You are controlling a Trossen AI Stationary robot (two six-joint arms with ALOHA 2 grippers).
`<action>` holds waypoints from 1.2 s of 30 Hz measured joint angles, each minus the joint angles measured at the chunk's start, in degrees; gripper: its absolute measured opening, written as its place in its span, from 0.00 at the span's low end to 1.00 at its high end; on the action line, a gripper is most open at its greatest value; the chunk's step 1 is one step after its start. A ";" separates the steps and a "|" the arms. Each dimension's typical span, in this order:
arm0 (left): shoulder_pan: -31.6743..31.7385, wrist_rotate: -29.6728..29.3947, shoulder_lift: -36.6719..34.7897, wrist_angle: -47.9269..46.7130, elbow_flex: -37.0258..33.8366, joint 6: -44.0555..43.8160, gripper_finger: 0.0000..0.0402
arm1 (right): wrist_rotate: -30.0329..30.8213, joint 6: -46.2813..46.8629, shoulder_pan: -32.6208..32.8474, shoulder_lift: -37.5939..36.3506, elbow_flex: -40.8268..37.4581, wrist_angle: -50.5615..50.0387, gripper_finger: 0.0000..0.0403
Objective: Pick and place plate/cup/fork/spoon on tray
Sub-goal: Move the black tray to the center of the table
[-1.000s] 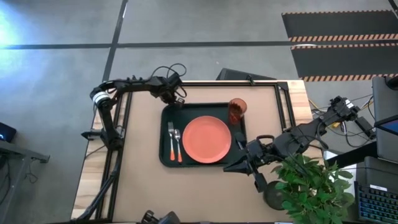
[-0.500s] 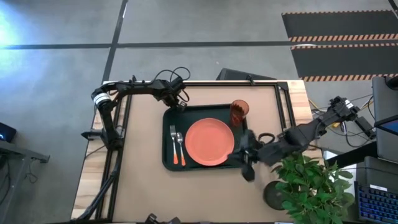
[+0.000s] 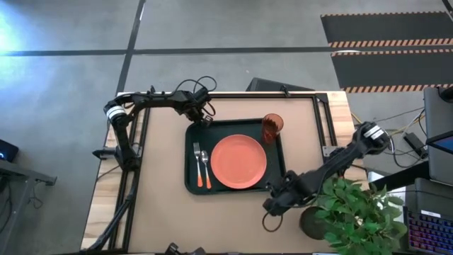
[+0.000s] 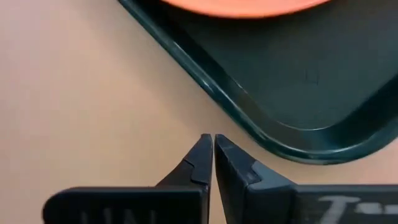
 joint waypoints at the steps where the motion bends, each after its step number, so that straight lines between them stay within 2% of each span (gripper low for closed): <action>1: 0.00 0.00 0.00 0.00 0.01 0.02 0.00 | 0.02 -0.09 -0.04 0.90 -0.21 0.14 0.02; 7: 0.00 -0.01 -0.02 0.01 0.00 0.03 0.00 | 0.23 -1.23 -0.83 3.74 -0.95 0.31 0.02; 16: 0.00 -0.03 -0.02 -0.02 0.01 0.07 0.00 | 4.84 -5.35 -3.89 1.61 -2.42 -0.10 0.02; 27: 0.00 -0.09 -0.02 0.00 0.01 0.12 0.00 | 0.80 -8.47 -6.67 3.35 -3.05 1.09 0.02; 36: 0.00 -0.11 -0.02 0.02 0.00 0.13 0.00 | -1.21 -8.84 -6.69 5.71 -3.04 10.91 0.02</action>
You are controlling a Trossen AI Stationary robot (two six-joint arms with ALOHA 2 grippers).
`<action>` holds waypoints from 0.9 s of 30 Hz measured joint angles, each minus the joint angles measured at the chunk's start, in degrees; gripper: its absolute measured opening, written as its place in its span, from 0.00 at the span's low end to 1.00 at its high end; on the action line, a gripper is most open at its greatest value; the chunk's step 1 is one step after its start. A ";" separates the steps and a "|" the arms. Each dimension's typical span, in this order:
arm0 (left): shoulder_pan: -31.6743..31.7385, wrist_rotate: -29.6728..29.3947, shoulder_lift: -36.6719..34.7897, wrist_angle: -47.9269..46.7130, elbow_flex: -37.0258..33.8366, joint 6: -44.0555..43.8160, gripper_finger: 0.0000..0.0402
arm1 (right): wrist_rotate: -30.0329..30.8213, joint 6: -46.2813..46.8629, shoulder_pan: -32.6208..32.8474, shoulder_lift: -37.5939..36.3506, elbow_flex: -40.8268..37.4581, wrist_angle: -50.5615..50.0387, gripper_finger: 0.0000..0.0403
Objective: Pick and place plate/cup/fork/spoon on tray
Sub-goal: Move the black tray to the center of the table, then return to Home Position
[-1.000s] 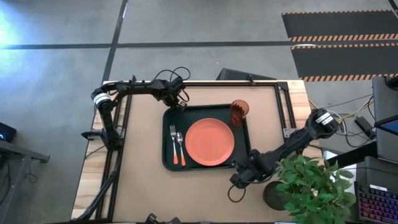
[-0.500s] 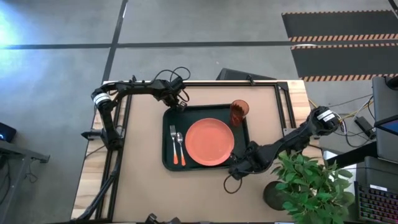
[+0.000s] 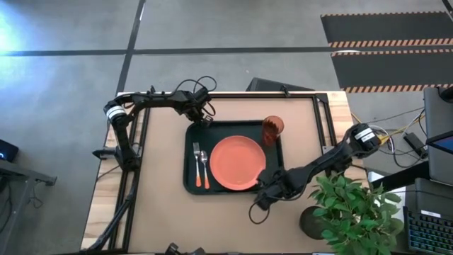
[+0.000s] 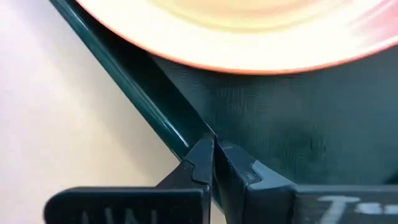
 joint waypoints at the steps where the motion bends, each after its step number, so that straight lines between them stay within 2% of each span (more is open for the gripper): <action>1: 0.00 0.00 0.00 -0.05 0.00 0.00 0.00 | -0.09 -0.03 0.00 0.26 0.01 0.65 0.02; 13: 0.00 -0.17 -0.11 0.00 -0.66 0.02 0.00 | -0.13 -2.30 0.02 0.25 0.01 1.89 0.02; 17: -0.07 -2.29 -1.87 -0.61 -0.83 0.25 0.00 | 0.55 -2.86 0.02 -1.81 0.01 0.08 0.02; 22: -0.04 -6.64 -9.12 -2.68 -0.81 1.51 0.00 | 3.34 -3.93 -0.32 -6.87 0.01 -2.23 0.02; 27: -0.52 -7.80 -21.40 -6.34 -0.76 1.53 0.00 | 7.06 -9.42 -1.62 -14.24 0.32 -2.37 0.02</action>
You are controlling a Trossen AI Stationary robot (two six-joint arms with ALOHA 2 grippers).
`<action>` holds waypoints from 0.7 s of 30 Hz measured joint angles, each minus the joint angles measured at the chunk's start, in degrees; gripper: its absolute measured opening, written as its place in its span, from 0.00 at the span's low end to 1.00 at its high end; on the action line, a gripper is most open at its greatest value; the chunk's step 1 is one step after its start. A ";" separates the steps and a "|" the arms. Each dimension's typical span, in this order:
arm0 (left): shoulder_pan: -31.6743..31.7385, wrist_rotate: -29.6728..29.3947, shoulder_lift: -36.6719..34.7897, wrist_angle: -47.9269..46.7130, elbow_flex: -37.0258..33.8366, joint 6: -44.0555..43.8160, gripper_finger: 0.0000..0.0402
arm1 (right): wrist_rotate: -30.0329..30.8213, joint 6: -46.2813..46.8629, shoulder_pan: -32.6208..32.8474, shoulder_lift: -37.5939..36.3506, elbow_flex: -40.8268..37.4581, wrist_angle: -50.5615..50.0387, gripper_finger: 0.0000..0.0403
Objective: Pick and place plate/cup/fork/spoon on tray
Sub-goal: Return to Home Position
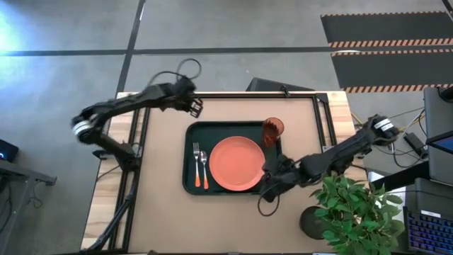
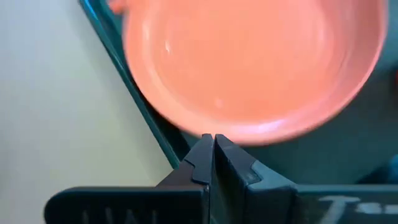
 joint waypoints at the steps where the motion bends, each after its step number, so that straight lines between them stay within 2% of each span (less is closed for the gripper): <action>1: -0.44 0.02 -3.00 -0.54 0.00 0.00 0.00 | 0.66 -1.54 -0.45 -1.48 0.31 0.07 0.02; 8: -5.06 0.04 -23.87 -1.31 -0.02 0.00 0.00 | 5.58 -13.35 -4.39 -11.32 5.66 0.08 0.02; 12: -7.42 0.11 -34.37 -1.31 -0.12 0.34 0.00 | 11.62 -21.09 -4.91 -15.07 10.32 0.14 0.02; 17: -8.28 0.41 -44.30 -1.17 -1.19 1.56 0.00 | 21.79 -29.31 -4.38 -18.19 15.42 0.02 0.02; 21: -8.31 0.69 -50.72 -1.33 -3.26 -0.11 0.00 | 22.41 -32.46 -4.37 -20.32 19.13 -0.25 0.02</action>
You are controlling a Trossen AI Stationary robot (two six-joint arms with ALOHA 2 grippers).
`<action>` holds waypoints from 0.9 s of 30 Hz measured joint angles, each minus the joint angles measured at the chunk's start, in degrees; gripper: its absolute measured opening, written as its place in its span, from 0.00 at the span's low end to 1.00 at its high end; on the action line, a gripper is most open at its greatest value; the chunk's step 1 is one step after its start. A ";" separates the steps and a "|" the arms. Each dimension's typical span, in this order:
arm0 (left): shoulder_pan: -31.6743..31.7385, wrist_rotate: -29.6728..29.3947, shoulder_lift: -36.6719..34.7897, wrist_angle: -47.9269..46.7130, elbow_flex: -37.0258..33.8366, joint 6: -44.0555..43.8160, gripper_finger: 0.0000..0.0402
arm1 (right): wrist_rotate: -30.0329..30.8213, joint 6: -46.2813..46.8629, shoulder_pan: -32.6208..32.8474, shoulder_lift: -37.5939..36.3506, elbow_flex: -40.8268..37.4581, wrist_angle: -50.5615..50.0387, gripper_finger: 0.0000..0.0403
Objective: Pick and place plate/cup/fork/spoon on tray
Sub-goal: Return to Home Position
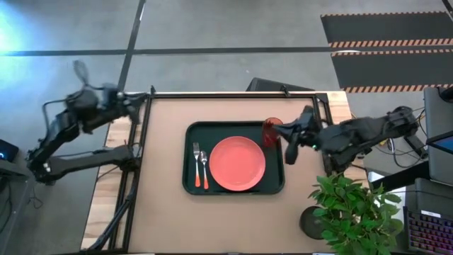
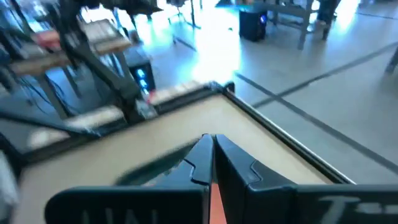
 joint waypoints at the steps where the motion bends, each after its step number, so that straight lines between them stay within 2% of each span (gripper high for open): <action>1: 0.00 0.08 -1.37 -0.22 -0.45 -0.70 0.00 | -0.55 0.00 0.00 -0.49 0.98 0.15 0.02; 6: 0.00 0.39 -7.33 -2.21 -2.95 -12.82 0.00 | -9.24 1.37 0.00 -2.88 5.22 0.27 0.02; 8: 0.00 0.74 -9.56 -2.53 -4.01 -15.02 0.00 | -16.02 4.68 0.00 -3.47 6.42 -0.23 0.02; 12: 0.04 4.27 -13.23 -2.65 -7.00 -7.64 0.00 | -36.74 -9.95 0.00 -4.08 8.20 -0.90 0.02; 15: 0.04 11.52 -15.52 0.08 -10.66 -0.15 0.00 | -45.62 -16.50 0.00 -4.67 9.41 -3.38 0.02; 19: 0.01 20.18 -18.34 5.15 -17.79 9.12 0.00 | -47.18 -21.33 -0.22 -7.33 10.22 -11.24 0.02; 23: 0.04 21.64 -21.34 6.81 -25.21 10.92 0.00 | -47.70 -24.65 -0.11 -11.01 9.32 -14.64 0.02; 27: 0.04 23.04 -24.44 8.92 -32.83 7.79 0.00 | -49.13 -23.60 -0.20 -15.75 7.74 -13.97 0.02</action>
